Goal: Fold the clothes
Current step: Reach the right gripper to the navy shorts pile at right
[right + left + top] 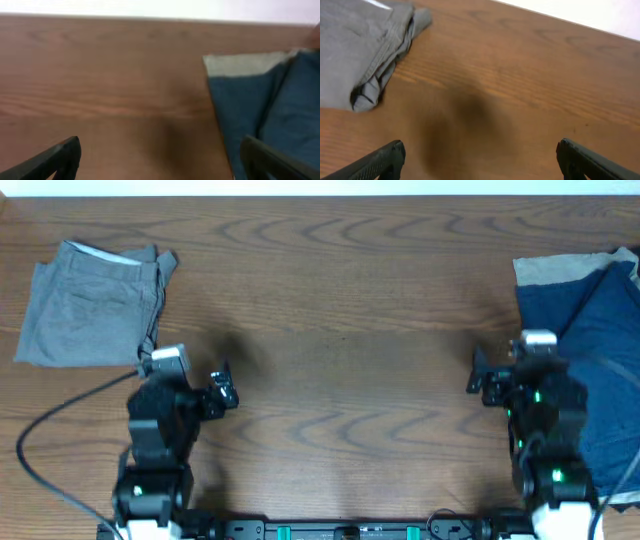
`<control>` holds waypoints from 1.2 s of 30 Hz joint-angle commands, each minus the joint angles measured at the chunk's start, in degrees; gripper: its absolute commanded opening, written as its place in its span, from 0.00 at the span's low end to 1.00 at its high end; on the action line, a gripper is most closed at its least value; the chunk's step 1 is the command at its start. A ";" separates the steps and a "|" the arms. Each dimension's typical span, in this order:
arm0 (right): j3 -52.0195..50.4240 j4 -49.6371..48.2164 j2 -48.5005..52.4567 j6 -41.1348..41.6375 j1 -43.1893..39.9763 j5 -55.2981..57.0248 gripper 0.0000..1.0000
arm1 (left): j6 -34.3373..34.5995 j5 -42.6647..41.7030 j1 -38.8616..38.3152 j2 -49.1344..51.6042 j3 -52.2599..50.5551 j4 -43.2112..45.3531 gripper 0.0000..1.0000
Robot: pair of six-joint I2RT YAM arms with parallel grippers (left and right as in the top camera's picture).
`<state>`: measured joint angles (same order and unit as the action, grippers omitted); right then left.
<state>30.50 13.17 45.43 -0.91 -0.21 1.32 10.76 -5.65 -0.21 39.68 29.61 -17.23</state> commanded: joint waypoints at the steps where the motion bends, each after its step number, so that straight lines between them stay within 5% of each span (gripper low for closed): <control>1: 6.62 2.84 7.45 -0.37 -0.39 0.59 0.99 | -1.40 -0.33 0.26 4.63 6.16 -3.54 0.98; 10: 26.58 22.25 30.71 -1.36 -5.84 0.83 0.99 | -2.14 -0.35 0.26 12.11 13.99 -13.46 0.98; 29: 27.93 5.70 52.13 -4.35 -7.78 19.91 0.89 | -2.12 -0.35 0.26 12.20 13.97 -15.50 0.98; 36: 27.93 3.82 59.36 -2.43 -8.81 23.67 0.64 | -2.12 -0.35 0.26 12.20 13.97 -15.54 0.98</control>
<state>57.43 17.43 102.96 -4.49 -8.01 20.80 9.15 -5.65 -0.21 51.77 42.04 -32.71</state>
